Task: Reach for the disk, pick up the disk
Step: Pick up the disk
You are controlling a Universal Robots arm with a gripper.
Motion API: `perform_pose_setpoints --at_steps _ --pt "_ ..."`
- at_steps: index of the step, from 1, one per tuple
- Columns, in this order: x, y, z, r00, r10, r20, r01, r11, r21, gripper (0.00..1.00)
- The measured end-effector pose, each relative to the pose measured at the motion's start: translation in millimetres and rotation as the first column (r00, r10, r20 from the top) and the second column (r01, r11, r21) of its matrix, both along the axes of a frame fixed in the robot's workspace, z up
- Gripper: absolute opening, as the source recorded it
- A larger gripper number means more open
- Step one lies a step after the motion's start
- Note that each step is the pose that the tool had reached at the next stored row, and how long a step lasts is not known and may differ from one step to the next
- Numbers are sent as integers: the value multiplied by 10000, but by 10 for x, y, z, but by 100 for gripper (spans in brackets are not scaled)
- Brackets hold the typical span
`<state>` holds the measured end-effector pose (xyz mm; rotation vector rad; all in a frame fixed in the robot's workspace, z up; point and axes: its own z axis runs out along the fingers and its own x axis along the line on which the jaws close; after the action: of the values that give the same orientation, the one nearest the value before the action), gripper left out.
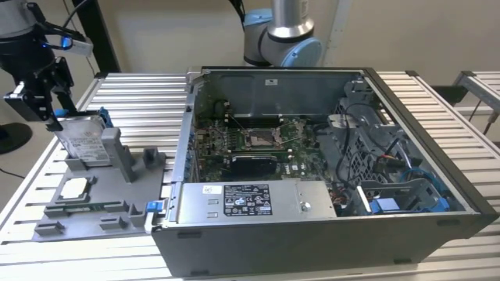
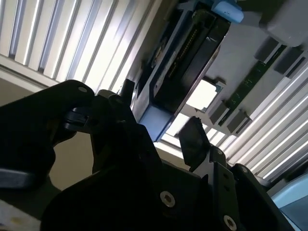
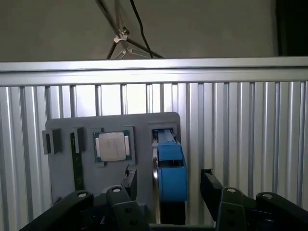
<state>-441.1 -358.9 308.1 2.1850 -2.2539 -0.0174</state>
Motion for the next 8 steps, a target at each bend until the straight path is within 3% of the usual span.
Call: perform_pose_setpoints --at_steps 8 --pt "0 0 -53 10000 52 2 -52 10000 1 100"
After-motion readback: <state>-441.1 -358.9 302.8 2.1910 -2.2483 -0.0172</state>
